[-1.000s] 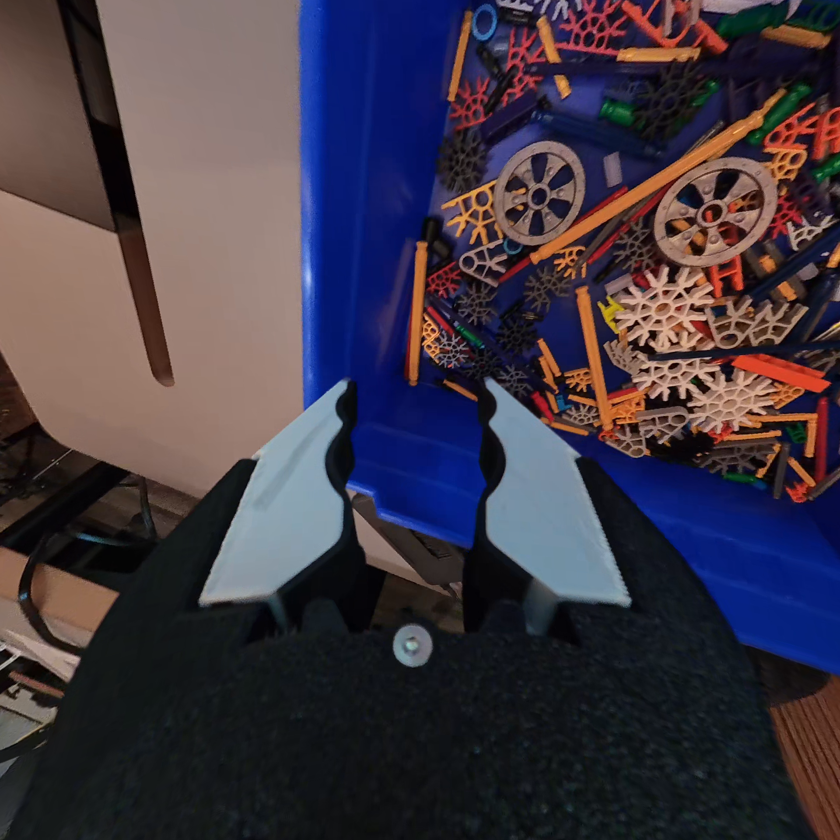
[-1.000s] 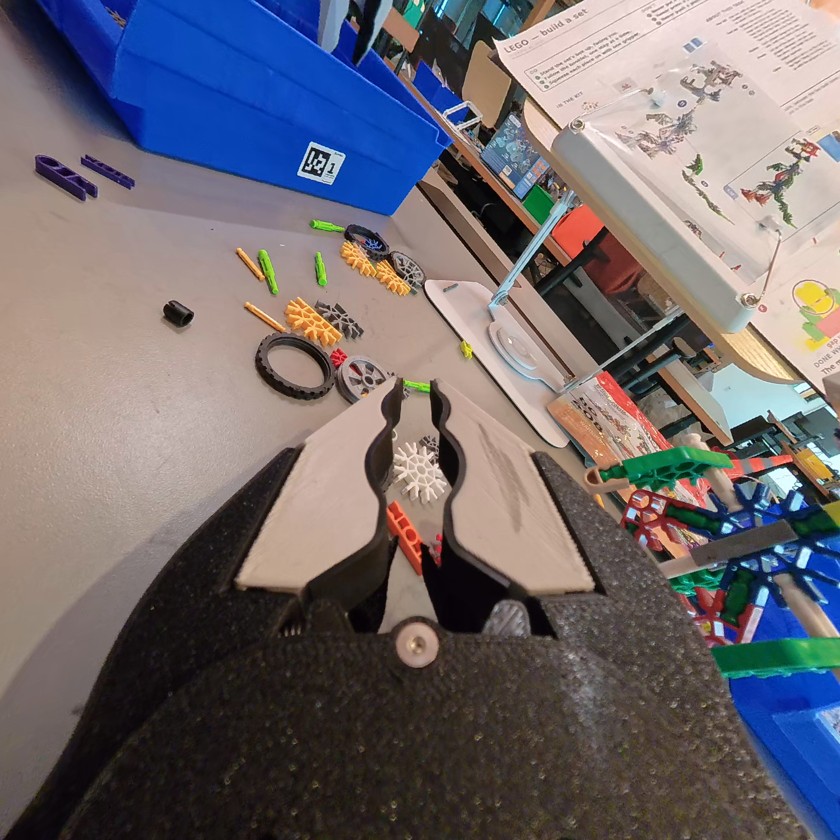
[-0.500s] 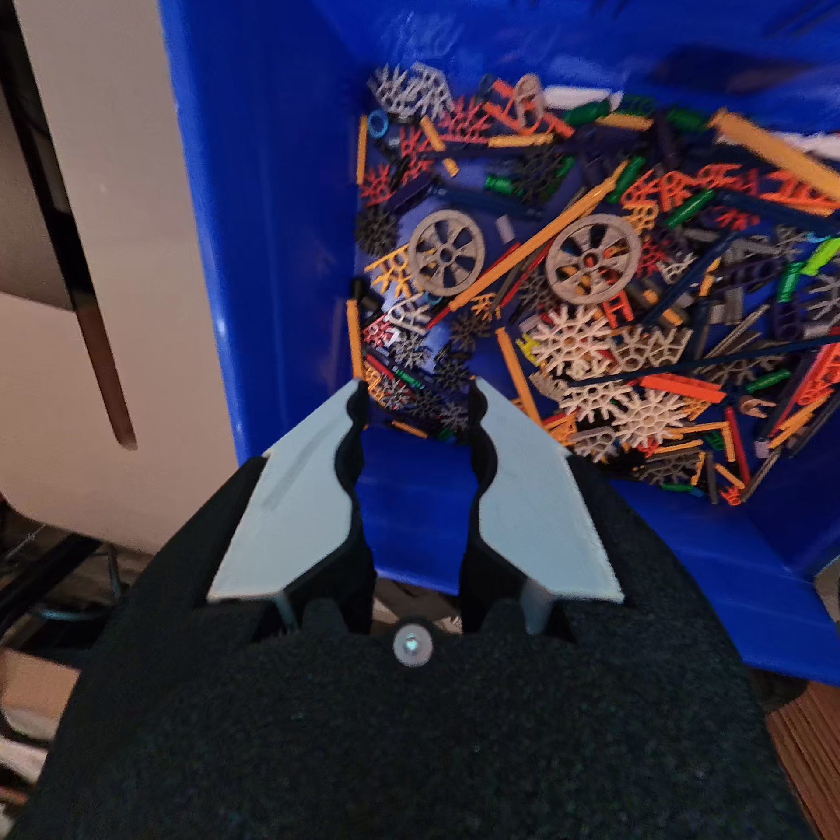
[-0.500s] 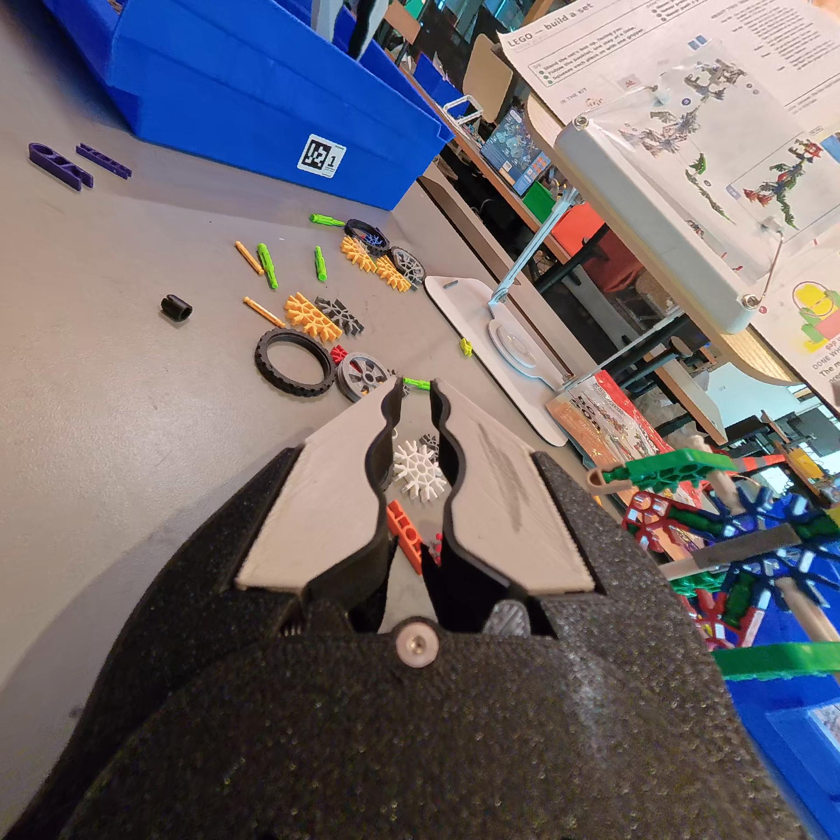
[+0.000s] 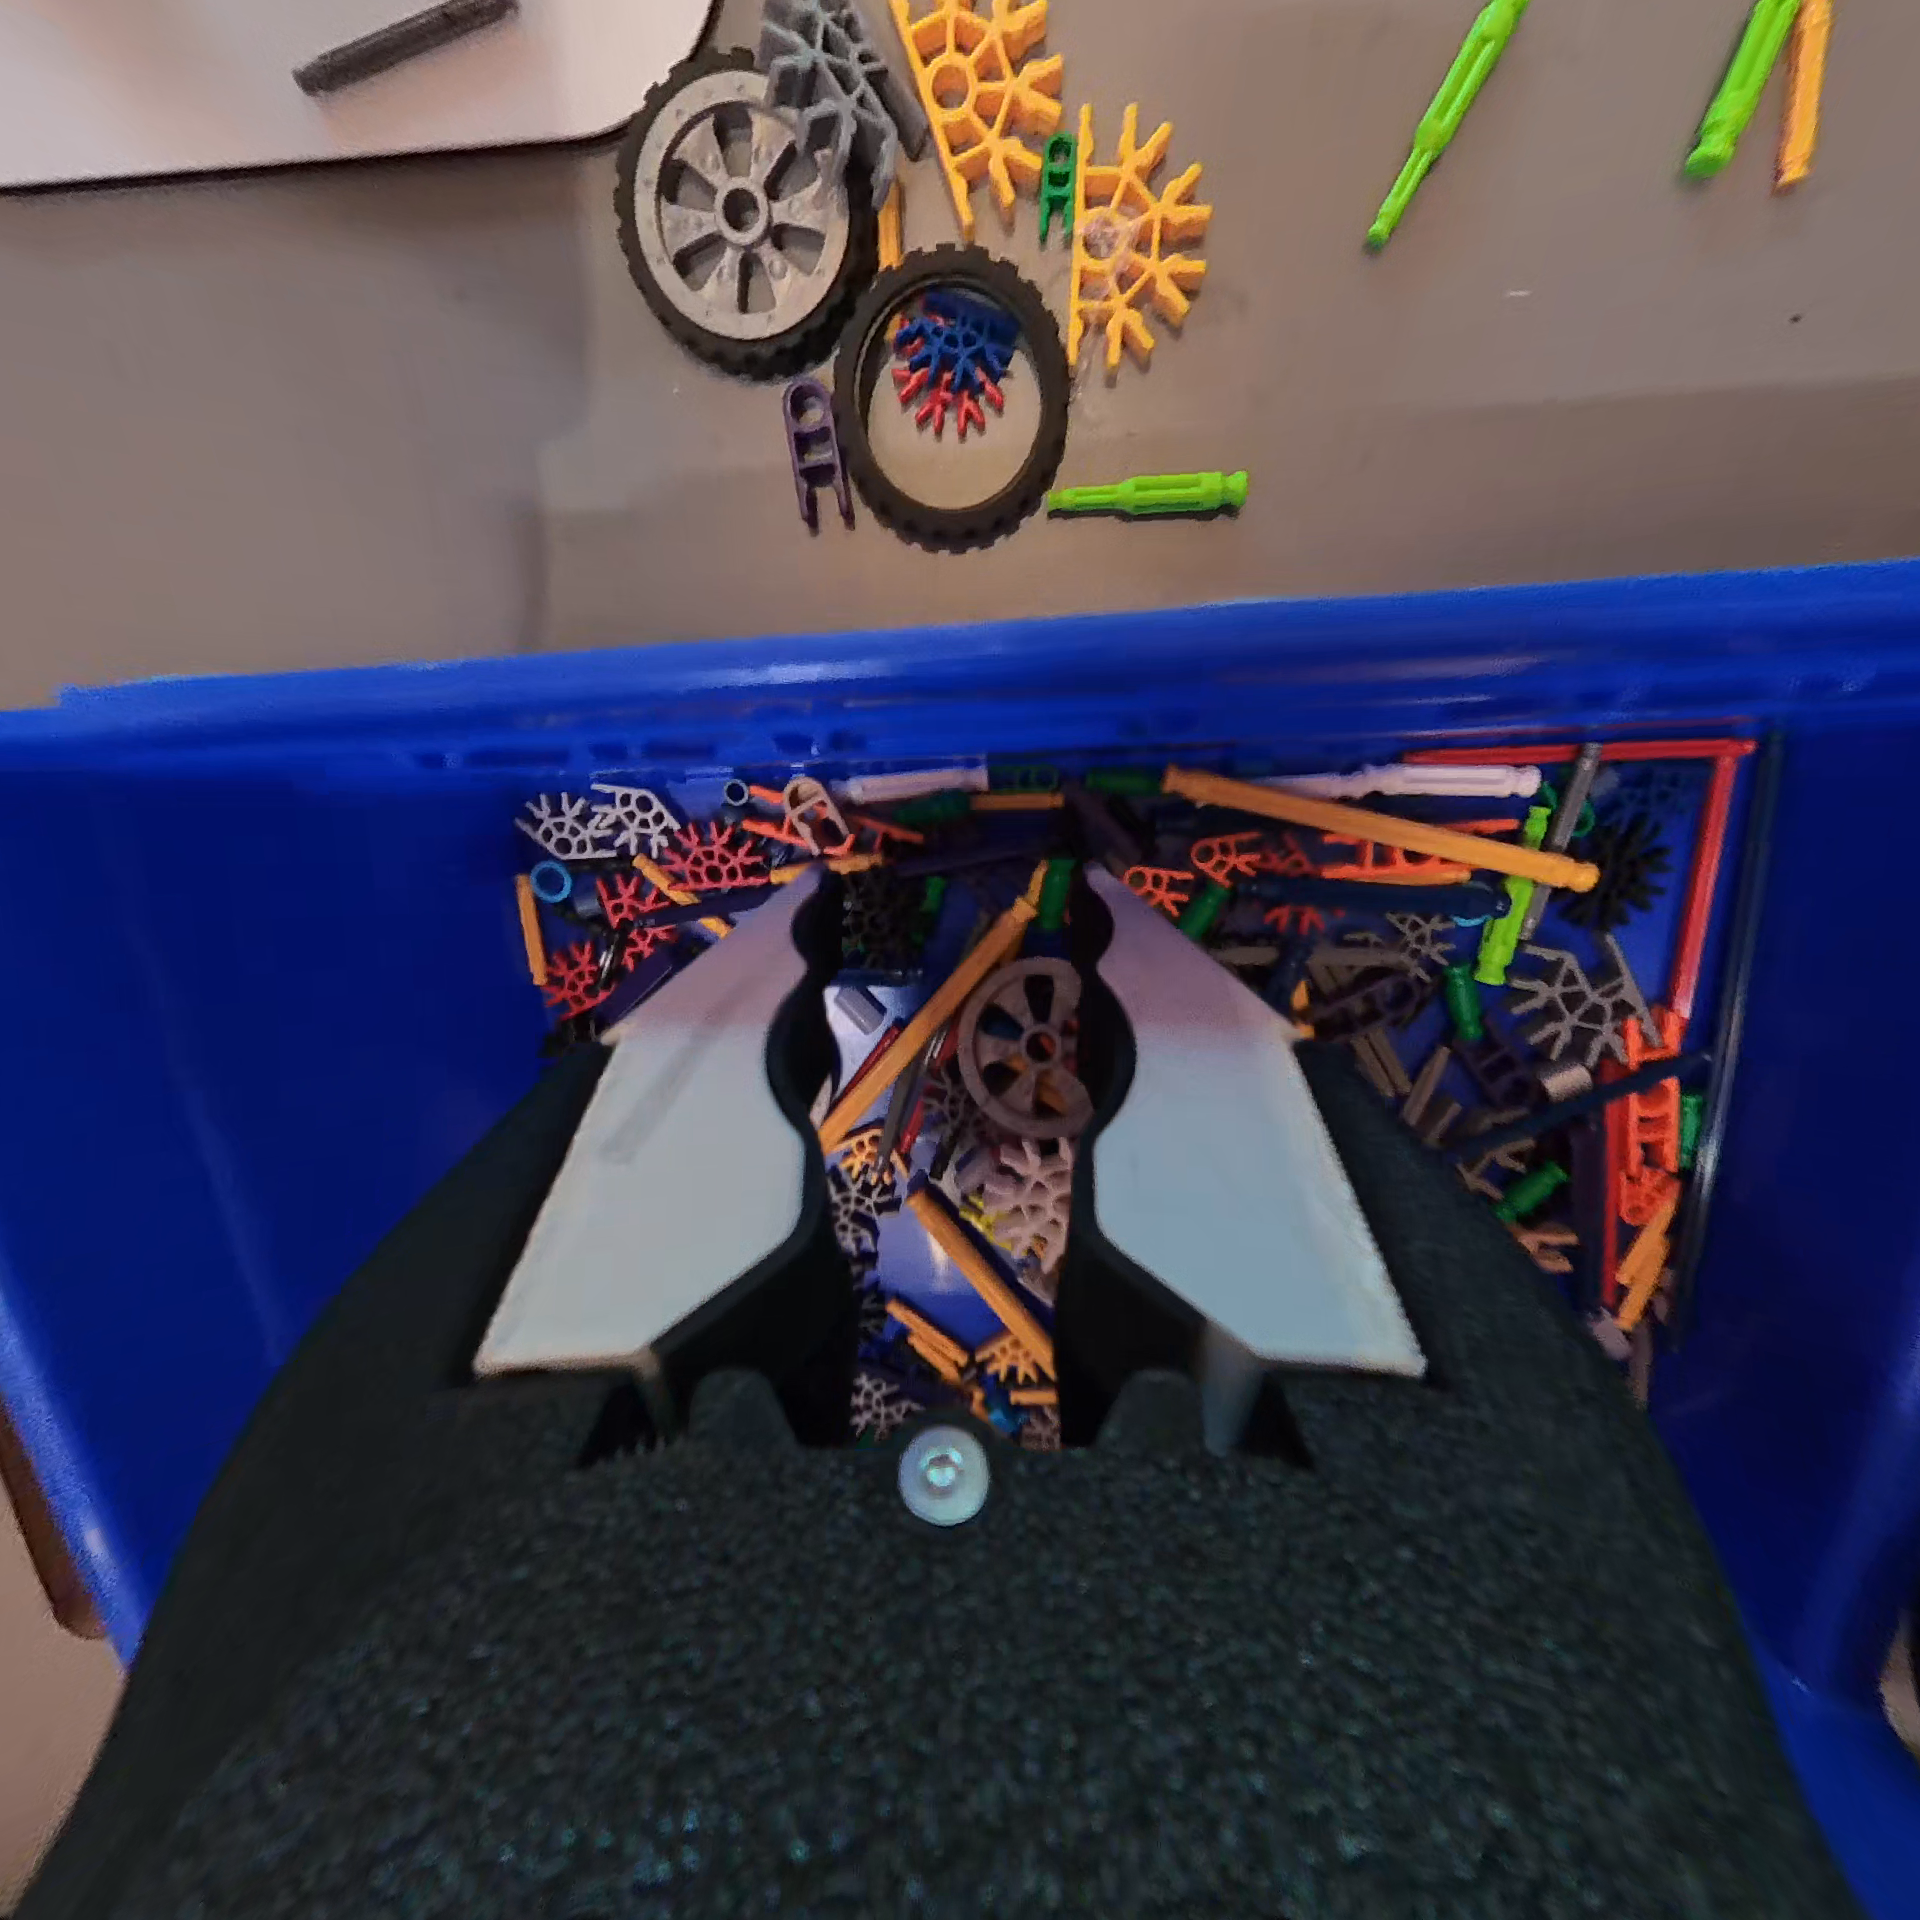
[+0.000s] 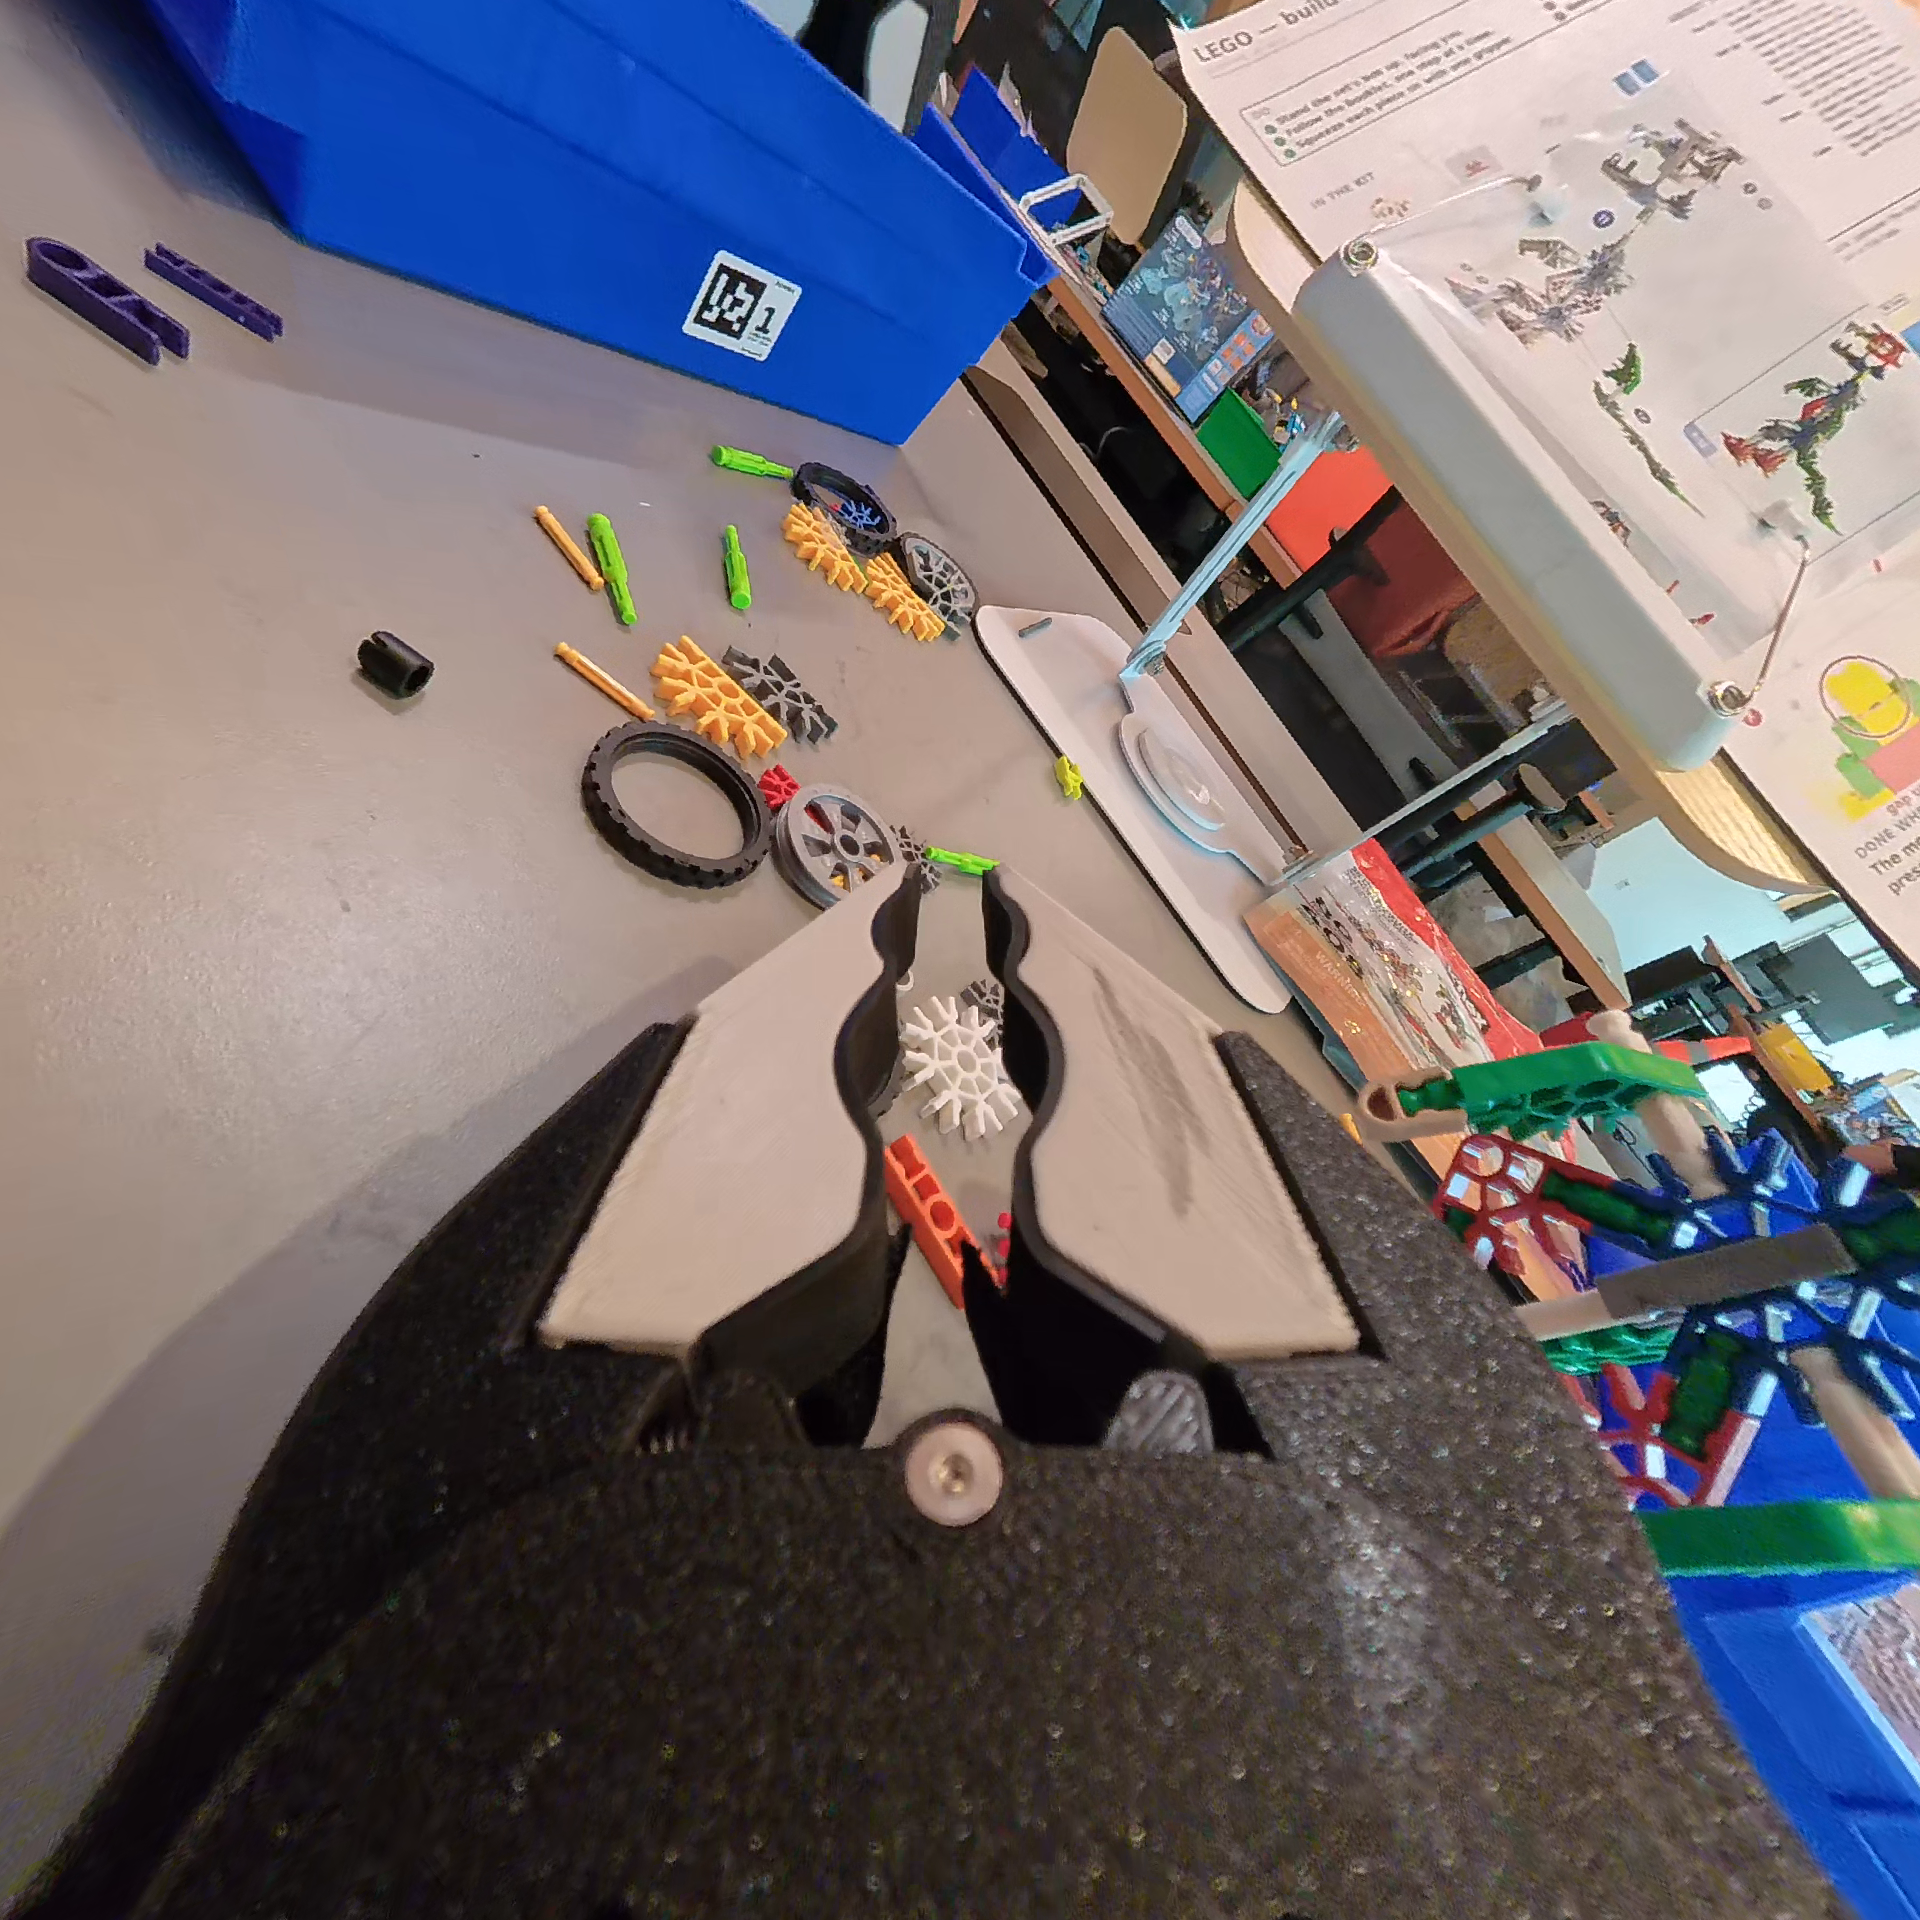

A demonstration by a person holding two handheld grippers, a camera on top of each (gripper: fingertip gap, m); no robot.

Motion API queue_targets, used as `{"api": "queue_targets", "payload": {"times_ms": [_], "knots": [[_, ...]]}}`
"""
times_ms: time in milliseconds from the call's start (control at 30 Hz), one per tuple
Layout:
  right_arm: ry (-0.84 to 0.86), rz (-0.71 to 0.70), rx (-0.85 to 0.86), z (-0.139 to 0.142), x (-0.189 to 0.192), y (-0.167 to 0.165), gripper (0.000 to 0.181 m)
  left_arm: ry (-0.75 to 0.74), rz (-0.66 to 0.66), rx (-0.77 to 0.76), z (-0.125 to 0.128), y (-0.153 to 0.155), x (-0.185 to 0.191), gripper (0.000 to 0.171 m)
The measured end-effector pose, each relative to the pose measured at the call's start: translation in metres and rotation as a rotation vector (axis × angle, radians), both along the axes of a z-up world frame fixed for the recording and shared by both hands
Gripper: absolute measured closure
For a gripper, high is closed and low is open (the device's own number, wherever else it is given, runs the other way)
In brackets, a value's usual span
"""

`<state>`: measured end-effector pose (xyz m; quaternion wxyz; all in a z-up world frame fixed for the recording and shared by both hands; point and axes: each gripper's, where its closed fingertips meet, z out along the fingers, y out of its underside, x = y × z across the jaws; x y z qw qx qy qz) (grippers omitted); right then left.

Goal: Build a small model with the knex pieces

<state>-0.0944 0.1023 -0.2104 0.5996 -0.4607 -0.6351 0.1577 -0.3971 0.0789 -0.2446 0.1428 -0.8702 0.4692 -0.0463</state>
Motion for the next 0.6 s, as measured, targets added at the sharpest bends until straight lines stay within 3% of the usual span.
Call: {"api": "queue_targets", "payload": {"times_ms": [200,333,400,500,600], "knots": [[-0.002,-0.002,0.002,0.0,0.0,0.0,0.172,0.017,0.055,-0.025,-0.016,-0.001,-0.01,0.143],[-0.003,-0.002,0.002,0.0,0.0,0.0,0.172,0.126,0.083,-0.121,-0.021,-0.018,-0.037,0.155],[-0.002,-0.002,0.001,0.0,0.0,0.0,0.172,0.158,0.116,-0.072,-0.016,-0.01,-0.049,0.155],[-0.003,-0.001,0.002,0.0,0.0,0.0,0.172,0.02,0.14,0.025,-0.001,0.009,-0.032,0.151],[-0.004,-0.002,0.003,-0.001,0.0,0.0,0.172,-0.015,0.137,0.104,0.004,0.026,-0.021,0.152]]}}
